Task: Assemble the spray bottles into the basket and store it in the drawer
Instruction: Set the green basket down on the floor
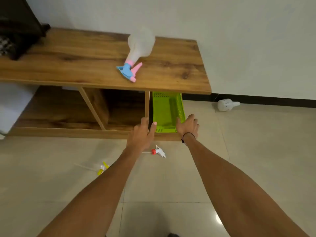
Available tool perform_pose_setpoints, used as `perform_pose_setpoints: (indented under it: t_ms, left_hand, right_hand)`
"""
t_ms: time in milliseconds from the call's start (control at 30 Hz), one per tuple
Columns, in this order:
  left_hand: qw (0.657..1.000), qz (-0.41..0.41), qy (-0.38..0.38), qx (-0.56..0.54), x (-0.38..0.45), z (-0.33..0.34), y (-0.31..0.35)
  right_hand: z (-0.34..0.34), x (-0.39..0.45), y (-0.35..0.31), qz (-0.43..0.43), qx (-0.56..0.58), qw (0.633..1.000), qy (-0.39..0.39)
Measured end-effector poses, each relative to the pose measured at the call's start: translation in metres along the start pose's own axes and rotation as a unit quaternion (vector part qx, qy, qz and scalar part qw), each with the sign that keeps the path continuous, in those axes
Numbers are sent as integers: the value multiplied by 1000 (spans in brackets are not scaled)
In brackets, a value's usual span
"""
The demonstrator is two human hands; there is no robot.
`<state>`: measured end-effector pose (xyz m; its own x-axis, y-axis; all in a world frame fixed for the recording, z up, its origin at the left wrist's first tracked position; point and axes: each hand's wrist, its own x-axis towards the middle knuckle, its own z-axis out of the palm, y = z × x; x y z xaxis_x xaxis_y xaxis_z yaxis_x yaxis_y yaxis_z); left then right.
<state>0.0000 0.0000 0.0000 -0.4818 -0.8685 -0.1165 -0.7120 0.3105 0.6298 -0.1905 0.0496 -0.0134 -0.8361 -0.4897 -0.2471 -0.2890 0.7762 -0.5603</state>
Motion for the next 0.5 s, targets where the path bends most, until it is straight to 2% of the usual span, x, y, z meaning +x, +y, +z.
perform_pose_setpoints:
  t_ms: [133, 233, 400, 500]
  left_hand:
    - [999, -38, -25, -13, 22, 39, -27]
    - [995, -67, -41, -64, 30, 58, -38]
    - [966, -148, -87, -195, 22, 70, -30]
    - [964, -142, -128, -183, 8, 71, -29]
  right_hand:
    - [36, 29, 3, 54, 66, 996, -24]
    - [43, 36, 12, 79, 112, 990, -23]
    - [38, 3, 30, 125, 174, 977, -24]
    - [35, -28, 50, 154, 189, 969, -23]
